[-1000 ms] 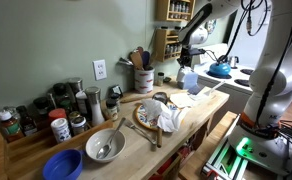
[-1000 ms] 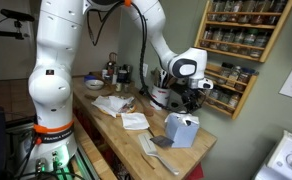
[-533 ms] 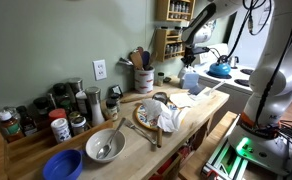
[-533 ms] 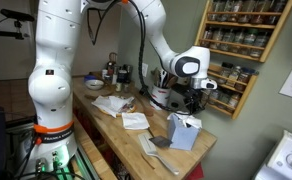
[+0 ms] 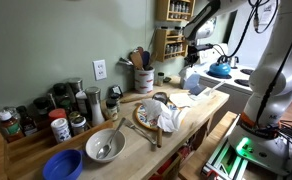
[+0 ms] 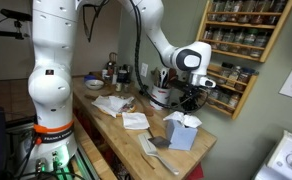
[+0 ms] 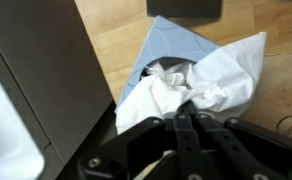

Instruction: Push the napkin inside the blue box

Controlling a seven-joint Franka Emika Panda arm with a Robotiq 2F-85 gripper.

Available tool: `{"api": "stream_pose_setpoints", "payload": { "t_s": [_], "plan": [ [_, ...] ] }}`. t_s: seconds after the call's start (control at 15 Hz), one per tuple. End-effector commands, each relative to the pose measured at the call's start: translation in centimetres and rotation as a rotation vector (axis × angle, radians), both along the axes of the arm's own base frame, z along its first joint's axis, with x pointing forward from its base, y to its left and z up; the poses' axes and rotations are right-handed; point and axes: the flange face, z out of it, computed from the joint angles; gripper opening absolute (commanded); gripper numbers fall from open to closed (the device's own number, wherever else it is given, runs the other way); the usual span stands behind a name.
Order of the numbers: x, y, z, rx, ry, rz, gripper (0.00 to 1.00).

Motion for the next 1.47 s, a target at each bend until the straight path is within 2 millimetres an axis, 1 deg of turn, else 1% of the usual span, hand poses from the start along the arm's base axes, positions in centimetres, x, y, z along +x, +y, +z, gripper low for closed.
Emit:
{"api": "stream_pose_setpoints", "payload": {
  "t_s": [0.0, 0.27, 0.6, 0.73, 1.0, 1.4],
  "plan": [
    [-0.6, 0.6, 0.0, 0.013, 0.054, 0.019, 0.04],
    [0.1, 1.5, -1.4, 0.048, 0.091, 0.05, 0.04],
    [0.8, 2.6, -3.7, 0.078, 0.145, 0.072, 0.04],
    [1.1, 2.6, -4.6, 0.076, 0.147, 0.065, 0.03],
    [1.9, 2.1, -5.6, 0.061, 0.138, 0.045, 0.02],
    [2.8, 1.8, -7.6, 0.057, 0.139, 0.029, 0.02]
  ]
}}
